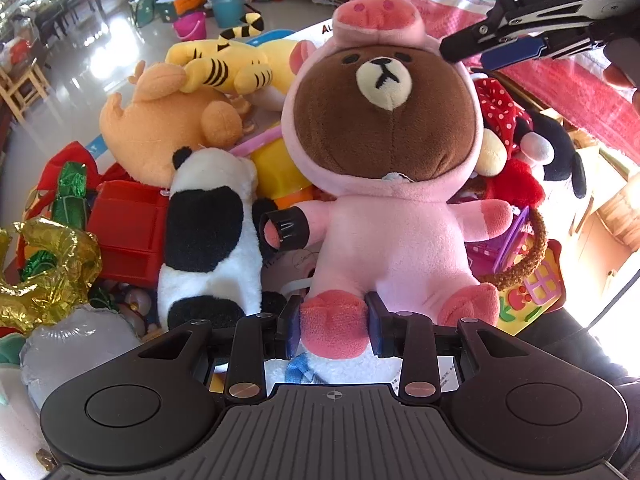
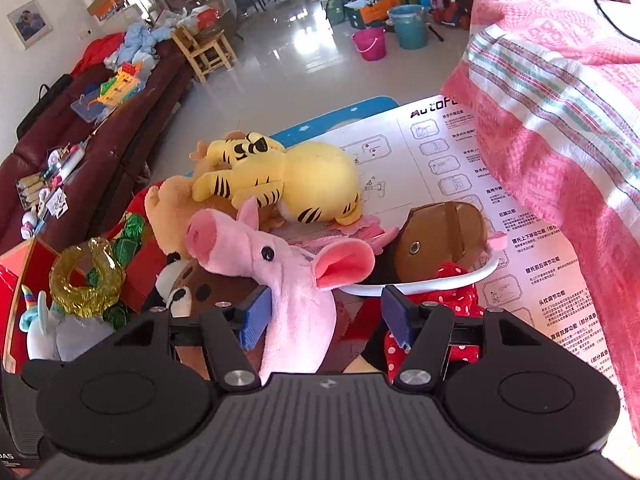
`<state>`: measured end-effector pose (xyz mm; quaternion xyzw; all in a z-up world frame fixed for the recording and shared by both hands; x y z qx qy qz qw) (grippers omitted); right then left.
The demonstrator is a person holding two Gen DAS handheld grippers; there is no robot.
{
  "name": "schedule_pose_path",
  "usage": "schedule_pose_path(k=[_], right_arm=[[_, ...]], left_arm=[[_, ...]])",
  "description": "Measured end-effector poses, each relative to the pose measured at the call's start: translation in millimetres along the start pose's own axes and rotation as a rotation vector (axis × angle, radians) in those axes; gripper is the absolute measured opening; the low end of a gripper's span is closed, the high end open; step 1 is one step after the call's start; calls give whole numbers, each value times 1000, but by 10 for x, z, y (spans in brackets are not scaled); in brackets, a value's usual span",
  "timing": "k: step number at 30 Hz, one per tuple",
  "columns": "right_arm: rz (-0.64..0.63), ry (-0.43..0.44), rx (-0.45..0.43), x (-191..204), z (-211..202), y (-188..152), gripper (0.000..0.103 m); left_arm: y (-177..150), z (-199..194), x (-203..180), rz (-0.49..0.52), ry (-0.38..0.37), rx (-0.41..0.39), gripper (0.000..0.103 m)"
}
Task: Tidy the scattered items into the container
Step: 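Grasp the pink pig plush by its ear with the right gripper while the left holds the bear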
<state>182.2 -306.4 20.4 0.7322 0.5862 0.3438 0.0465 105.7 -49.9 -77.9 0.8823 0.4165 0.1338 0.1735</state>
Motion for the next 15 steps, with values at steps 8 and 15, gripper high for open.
schedule_pose_path(k=[8, 15], right_arm=[[119, -44, 29, -129, 177, -4, 47], [170, 8, -21, -24, 183, 80, 45]], left_arm=[[3, 36, 23, 8, -14, -3, 32], [-12, 39, 36, 5, -23, -8, 33]])
Point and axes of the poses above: each gripper's, at about its wrist camera, not at the fingertips, and z roughly the way its jaws point, x to its left, y to its top, the point moved 3 cm from there along z, roughly the way its jaws point, and after that the axes turned 13 degrees about z, right-handed, at the moved point
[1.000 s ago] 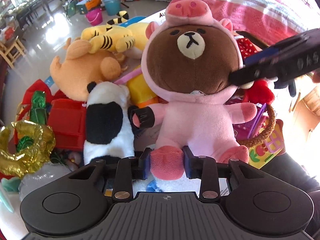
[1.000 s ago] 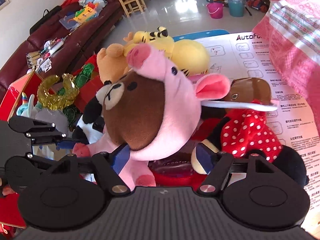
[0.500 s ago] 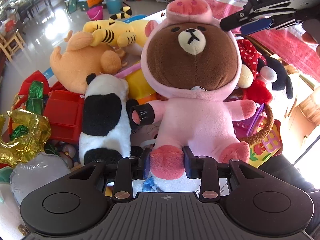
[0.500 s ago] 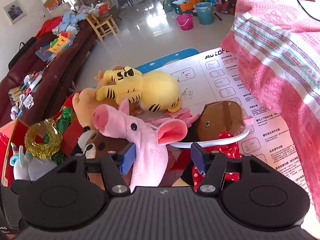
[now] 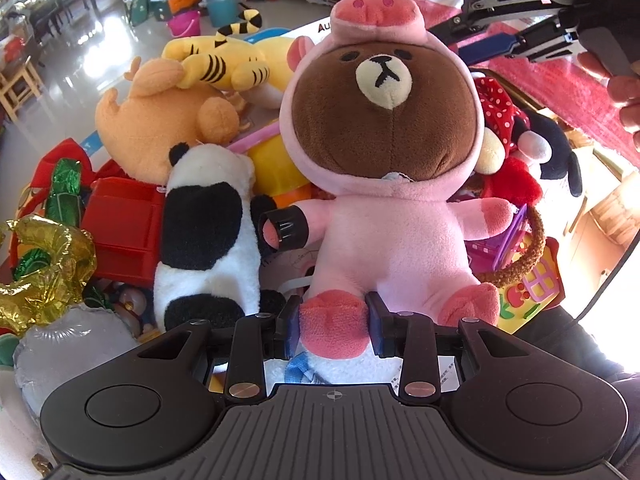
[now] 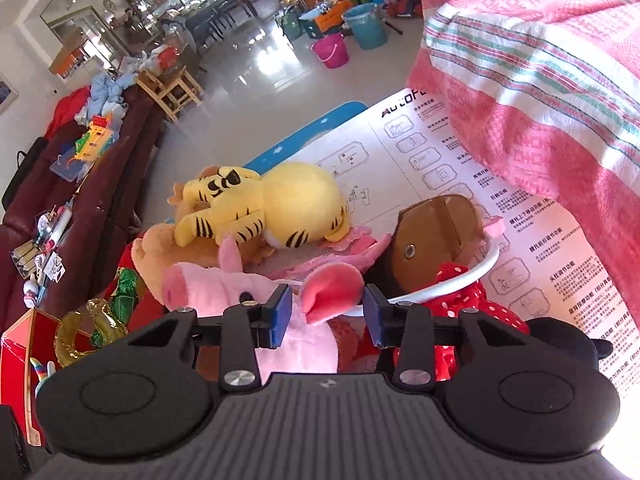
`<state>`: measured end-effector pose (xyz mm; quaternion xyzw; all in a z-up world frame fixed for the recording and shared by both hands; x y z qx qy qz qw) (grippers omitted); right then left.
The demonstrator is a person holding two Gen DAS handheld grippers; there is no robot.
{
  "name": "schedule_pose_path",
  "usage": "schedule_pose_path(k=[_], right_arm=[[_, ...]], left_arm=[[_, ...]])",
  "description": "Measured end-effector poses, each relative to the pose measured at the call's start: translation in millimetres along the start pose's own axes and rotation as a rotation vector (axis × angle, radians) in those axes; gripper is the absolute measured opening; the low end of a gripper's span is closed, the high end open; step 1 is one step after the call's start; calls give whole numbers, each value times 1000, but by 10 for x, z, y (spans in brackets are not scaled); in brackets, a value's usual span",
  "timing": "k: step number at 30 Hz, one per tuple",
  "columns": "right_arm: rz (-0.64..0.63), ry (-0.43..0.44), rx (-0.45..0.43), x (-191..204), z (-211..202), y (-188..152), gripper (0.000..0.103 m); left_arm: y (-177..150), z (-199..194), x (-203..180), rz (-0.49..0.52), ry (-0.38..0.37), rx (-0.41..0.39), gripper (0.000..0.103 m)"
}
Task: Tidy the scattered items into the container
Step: 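Grasp the pink pig plush by its ear with the right gripper while the left holds the bear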
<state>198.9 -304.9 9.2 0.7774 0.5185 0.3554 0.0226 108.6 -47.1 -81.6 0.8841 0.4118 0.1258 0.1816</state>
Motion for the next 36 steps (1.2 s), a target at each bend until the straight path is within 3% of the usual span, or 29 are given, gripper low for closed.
schedule_pose_path(k=[2, 3, 6, 10, 12, 13, 14, 15, 17, 21, 36], right_arm=[[-2, -9, 8, 15, 63, -20, 45], [-7, -17, 1, 14, 86, -34, 43], [-50, -24, -14, 48, 144, -63, 31], [-46, -22, -9, 58, 237, -38, 28], [-40, -23, -7, 58, 296, -42, 28], [-45, -24, -8, 61, 316, -51, 24], [-54, -14, -5, 74, 325, -73, 15], [-66, -15, -9, 93, 323, -90, 10], [-114, -23, -31, 166, 278, -118, 9], [-117, 11, -42, 247, 175, -97, 9], [-276, 102, -51, 825, 24, -247, 9]], left_arm=[[3, 11, 3, 5, -5, 2, 36], [7, 13, 3, 8, -11, 3, 47], [41, 27, -5, 24, -10, 12, 57], [92, 66, -9, 38, -8, 30, 58], [88, 86, -8, 35, -13, 33, 57], [78, 93, -5, 28, -18, 33, 54], [67, 95, 6, 9, -24, 30, 36], [53, 90, 19, -13, -24, 28, 33], [33, 71, 30, -43, -19, 20, 31], [-2, -37, 40, -111, -17, -3, 28], [-161, -354, -143, -161, 24, -48, 28]])
Point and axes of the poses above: each gripper's, at about its wrist camera, not at the fingertips, and z roughly the way its jaws point, x to its left, y to its top, the point moved 3 cm from there along z, roughly the way its jaws point, and after that the axes turned 13 degrees about z, right-handed, at the moved point
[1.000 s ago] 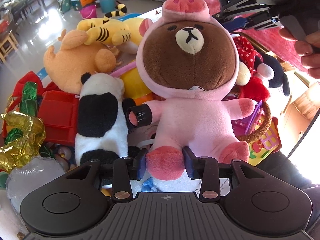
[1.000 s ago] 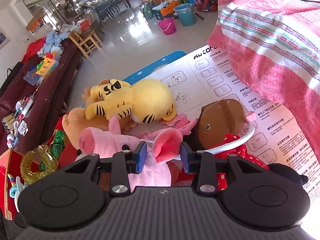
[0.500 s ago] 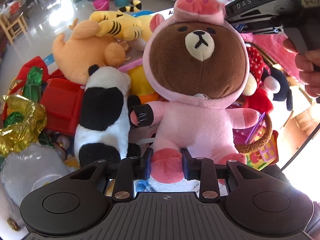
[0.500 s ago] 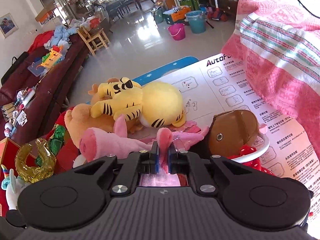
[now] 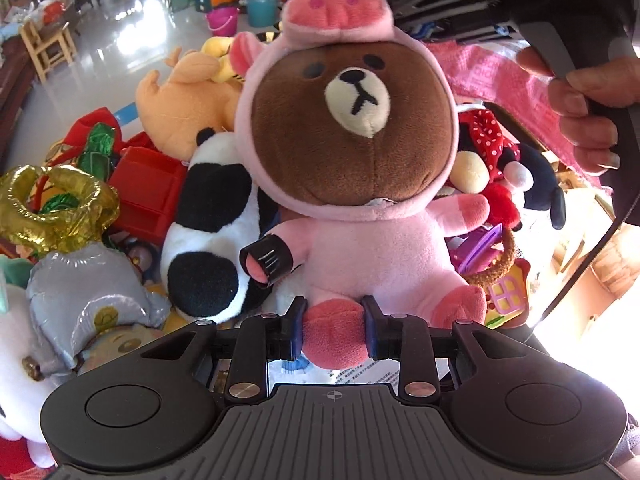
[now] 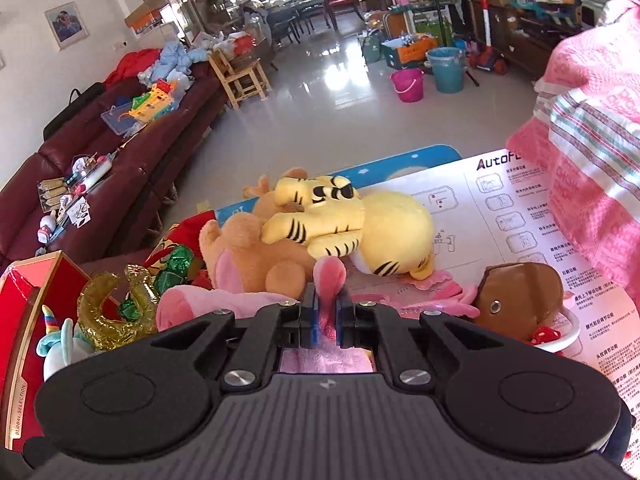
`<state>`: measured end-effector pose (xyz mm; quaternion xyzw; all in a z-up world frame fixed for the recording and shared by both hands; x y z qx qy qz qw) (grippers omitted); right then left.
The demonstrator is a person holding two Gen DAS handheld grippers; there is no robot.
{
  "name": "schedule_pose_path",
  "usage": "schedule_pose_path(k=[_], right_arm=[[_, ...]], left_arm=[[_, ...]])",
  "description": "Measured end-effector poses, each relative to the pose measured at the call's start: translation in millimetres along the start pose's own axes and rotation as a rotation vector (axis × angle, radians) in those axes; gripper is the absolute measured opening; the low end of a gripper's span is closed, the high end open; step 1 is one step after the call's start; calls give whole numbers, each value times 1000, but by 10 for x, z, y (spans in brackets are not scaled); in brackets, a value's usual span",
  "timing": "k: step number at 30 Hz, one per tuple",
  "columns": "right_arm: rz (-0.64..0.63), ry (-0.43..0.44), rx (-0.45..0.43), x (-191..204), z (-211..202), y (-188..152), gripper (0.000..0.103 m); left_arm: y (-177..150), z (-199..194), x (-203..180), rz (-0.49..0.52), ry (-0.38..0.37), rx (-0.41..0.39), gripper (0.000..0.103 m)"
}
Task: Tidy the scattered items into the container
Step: 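Grasp the pink pig plush by its ear with the right gripper while the left holds the bear, then carry the bear and pink pig into the red box and open both grippers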
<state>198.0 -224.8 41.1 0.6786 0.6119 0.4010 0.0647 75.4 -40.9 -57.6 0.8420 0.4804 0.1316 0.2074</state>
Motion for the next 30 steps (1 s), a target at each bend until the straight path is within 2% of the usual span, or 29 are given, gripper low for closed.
schedule_pose_path(k=[4, 8, 11, 18, 20, 21, 23, 25, 26, 27, 29, 30], right_arm=[[-43, -9, 17, 103, 103, -25, 9], [-58, -57, 44, 8, 209, -72, 12], [-50, -71, 34, -142, 85, -102, 14], [-9, -131, -4, -609, -250, -253, 30], [-18, -138, 9, -647, -239, -275, 24], [-19, -136, 23, -642, -215, -278, 16], [-13, -130, 31, -611, -173, -272, 14], [13, -122, 50, -606, -105, -226, 15], [43, -116, 58, -637, -79, -198, 15], [64, -111, 58, -653, -62, -179, 18], [107, -109, 50, -710, -42, -157, 29], [123, -115, 48, -727, -29, -149, 41]], left_arm=[[-72, 45, 38, -43, 3, 7, 27], [-98, 150, 36, -76, -18, 16, 28], [-107, 190, 55, -99, -37, 13, 28], [-70, 272, 50, -118, -60, 14, 29], [-42, 282, 24, -112, -55, 11, 29], [-31, 281, 16, -113, -53, 10, 29], [-18, 269, -21, -96, -39, 11, 30], [-35, 256, -47, -67, -8, 7, 40], [-51, 260, -39, -61, 10, 5, 51], [-63, 257, -33, -57, 27, 0, 57], [-84, 271, 8, -48, 61, -6, 66], [-83, 284, 21, -46, 57, -1, 67]])
Point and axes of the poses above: each gripper's, at about its wrist camera, not at the fingertips, and z roughly the way its jaws point, x to its left, y to its top, the point moved 3 cm from there along z, roughly the way its jaws point, and after that the axes turned 13 degrees about z, right-handed, at the moved point
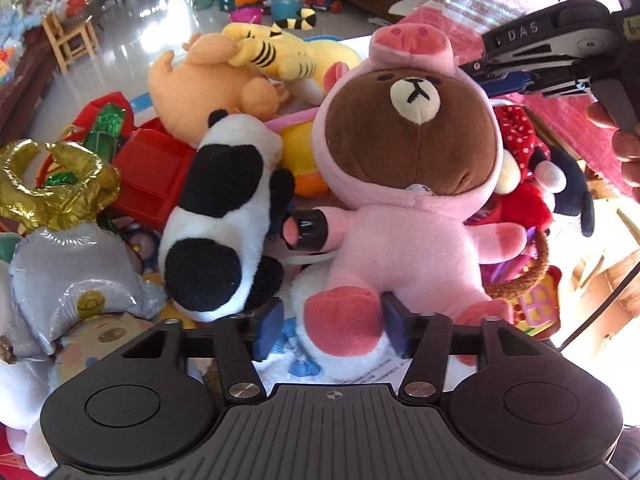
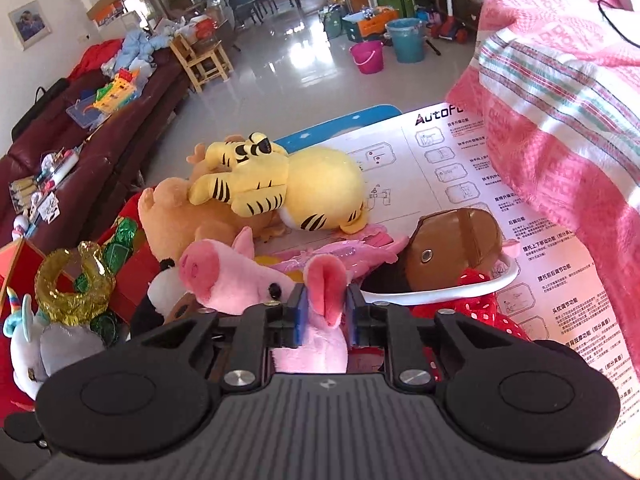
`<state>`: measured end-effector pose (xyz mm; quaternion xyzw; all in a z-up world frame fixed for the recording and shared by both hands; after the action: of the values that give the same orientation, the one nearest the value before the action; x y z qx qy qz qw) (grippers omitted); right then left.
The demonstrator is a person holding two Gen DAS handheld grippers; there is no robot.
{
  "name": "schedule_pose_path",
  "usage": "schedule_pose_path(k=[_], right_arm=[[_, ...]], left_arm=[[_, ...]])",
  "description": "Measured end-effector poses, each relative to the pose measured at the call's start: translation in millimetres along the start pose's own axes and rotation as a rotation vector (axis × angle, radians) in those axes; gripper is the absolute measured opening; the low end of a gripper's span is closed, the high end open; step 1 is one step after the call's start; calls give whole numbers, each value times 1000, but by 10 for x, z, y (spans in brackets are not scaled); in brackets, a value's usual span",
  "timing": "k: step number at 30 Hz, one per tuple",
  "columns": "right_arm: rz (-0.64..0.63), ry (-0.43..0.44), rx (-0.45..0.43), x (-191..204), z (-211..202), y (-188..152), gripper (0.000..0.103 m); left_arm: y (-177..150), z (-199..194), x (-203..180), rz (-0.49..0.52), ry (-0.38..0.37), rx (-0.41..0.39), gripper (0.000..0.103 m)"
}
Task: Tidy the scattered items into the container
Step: 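Carry the bear and pink pig into the red box and open both grippers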
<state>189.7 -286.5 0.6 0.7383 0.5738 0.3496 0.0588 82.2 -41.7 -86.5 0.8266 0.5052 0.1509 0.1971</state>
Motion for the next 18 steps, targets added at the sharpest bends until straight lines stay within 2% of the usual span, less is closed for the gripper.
schedule_pose_path(k=[1, 2, 3, 4, 5, 8, 11, 12, 13, 14, 15, 16, 17, 18], right_arm=[[12, -4, -1, -16, 15, 9, 50], [21, -5, 0, -28, 30, 21, 51], [34, -3, 4, -39, 40, 33, 51], [55, 4, 11, -61, 50, 56, 51], [72, 14, 15, -82, 54, 78, 51], [119, 31, 32, -131, 91, 111, 51], [143, 38, 39, -134, 154, 113, 51], [148, 36, 39, -130, 184, 110, 51], [153, 34, 38, -127, 212, 106, 49], [158, 31, 39, -122, 250, 98, 47], [157, 31, 47, -108, 289, 88, 36], [152, 37, 55, -81, 317, 72, 14], [132, 31, 54, -31, 328, 52, 11], [95, 14, 41, 32, 313, 43, 11]], left_arm=[[9, 10, 4, 4, -11, 3, 67], [23, 17, 3, 14, -17, 5, 66], [38, 20, -4, 27, -23, 4, 60], [53, 20, -14, 41, -34, 2, 50], [65, 28, -18, 47, -53, 3, 34], [72, 44, -10, 56, -63, 2, 35], [67, 62, 3, 63, -68, -3, 47], [72, 65, 5, 65, -71, -4, 55], [79, 71, 4, 70, -72, -3, 56], [89, 82, 3, 75, -69, 0, 58], [102, 87, 4, 76, -72, 4, 57], [118, 93, 5, 73, -78, 7, 47], [135, 81, -12, 65, -92, 16, 32], [149, 70, -14, 56, -86, 25, 30]])
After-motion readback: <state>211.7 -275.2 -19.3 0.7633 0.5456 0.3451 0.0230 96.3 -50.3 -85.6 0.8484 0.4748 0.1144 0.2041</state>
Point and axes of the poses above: each gripper's, at about its wrist camera, not at the fingertips, and z roughly the way its jaws point, x to its left, y to its top, the point moved 3 cm from there along z, roughly the way its jaws point, and after that the axes turned 13 degrees about z, right-handed, at the moved point
